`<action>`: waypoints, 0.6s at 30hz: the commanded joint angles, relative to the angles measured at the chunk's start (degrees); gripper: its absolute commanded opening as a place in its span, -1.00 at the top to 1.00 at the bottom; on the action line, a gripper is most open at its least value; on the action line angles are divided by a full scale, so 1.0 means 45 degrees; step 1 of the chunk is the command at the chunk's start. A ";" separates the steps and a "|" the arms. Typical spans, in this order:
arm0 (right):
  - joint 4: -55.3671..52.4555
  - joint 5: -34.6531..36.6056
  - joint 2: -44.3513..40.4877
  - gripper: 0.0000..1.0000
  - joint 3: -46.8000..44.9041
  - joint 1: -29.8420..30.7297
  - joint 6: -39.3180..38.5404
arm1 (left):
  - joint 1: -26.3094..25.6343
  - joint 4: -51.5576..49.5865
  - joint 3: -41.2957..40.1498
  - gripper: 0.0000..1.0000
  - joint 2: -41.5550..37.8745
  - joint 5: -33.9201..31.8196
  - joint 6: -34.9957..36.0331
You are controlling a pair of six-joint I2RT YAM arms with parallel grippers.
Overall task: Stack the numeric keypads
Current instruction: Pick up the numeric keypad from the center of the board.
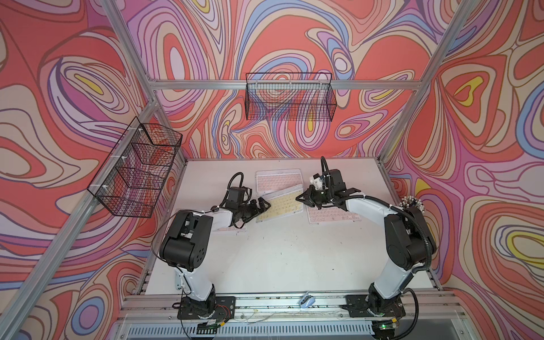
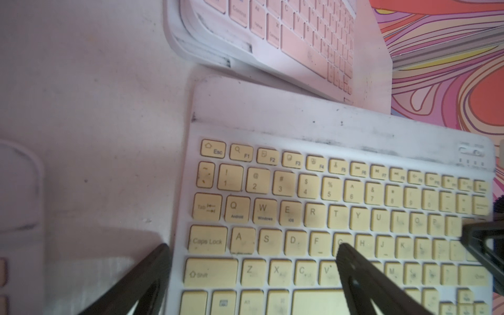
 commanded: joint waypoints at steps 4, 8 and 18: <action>0.0785 -0.0015 -0.0629 1.00 -0.0242 -0.0275 -0.0169 | 0.0028 -0.1581 0.0038 -0.98 -0.0490 -0.0396 -0.0144; 0.2309 -0.1464 -0.0508 1.00 -0.0587 -0.0749 0.0449 | 0.0191 -0.1635 0.0077 -1.00 -0.1011 -0.0289 -0.0415; 0.4574 -0.2982 -0.0126 1.00 -0.0836 -0.1048 0.1280 | 0.0334 -0.2111 0.0628 -1.00 -0.1797 -0.0368 -0.0612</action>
